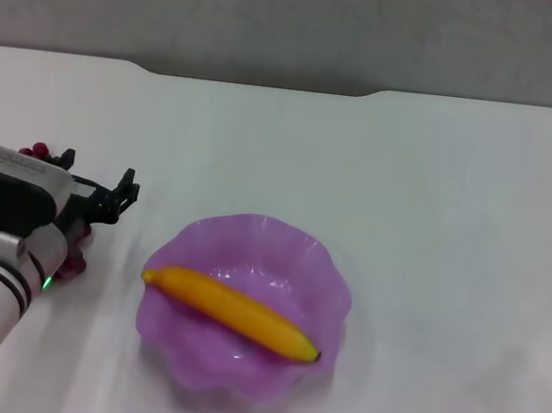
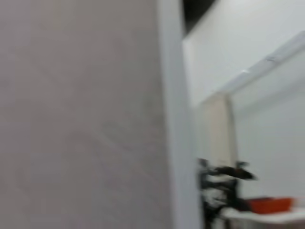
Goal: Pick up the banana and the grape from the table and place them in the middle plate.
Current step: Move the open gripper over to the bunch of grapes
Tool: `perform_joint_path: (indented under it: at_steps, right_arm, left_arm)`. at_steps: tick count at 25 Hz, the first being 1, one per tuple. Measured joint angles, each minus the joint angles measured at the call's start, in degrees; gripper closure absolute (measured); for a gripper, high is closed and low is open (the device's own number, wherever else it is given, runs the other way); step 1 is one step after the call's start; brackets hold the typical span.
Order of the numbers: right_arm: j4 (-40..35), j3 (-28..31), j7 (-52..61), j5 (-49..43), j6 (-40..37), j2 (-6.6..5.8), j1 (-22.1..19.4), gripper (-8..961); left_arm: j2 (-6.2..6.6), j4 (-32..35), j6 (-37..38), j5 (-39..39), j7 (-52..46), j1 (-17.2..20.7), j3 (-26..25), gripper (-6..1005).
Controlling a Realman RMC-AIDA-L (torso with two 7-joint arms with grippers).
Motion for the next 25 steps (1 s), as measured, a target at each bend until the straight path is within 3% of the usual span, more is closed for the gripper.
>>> perform_joint_path:
  at_steps: [4, 12, 17, 25]
  right_arm:
    - [2.0, -4.1, -2.4, 9.8, 0.3, -0.29, 0.5, 952]
    - [4.4, -6.2, -1.3, 10.7, 5.1, -0.44, 1.5, 952]
    - [4.7, -7.1, -1.3, 10.8, 5.9, -0.51, 2.3, 952]
    - [4.5, -7.8, -1.4, 10.9, 5.9, -0.53, 3.1, 951]
  left_arm:
    - [0.00, -0.4, -0.8, -1.9, -1.2, 0.1, 0.0, 169]
    - [-0.04, -2.1, -0.9, -12.7, 2.8, 0.4, -2.9, 170]
    - [-0.23, -3.5, 1.6, -21.2, 13.2, 0.5, -3.0, 170]
    - [-0.26, -4.0, 2.0, -42.6, 35.9, -1.8, -2.5, 170]
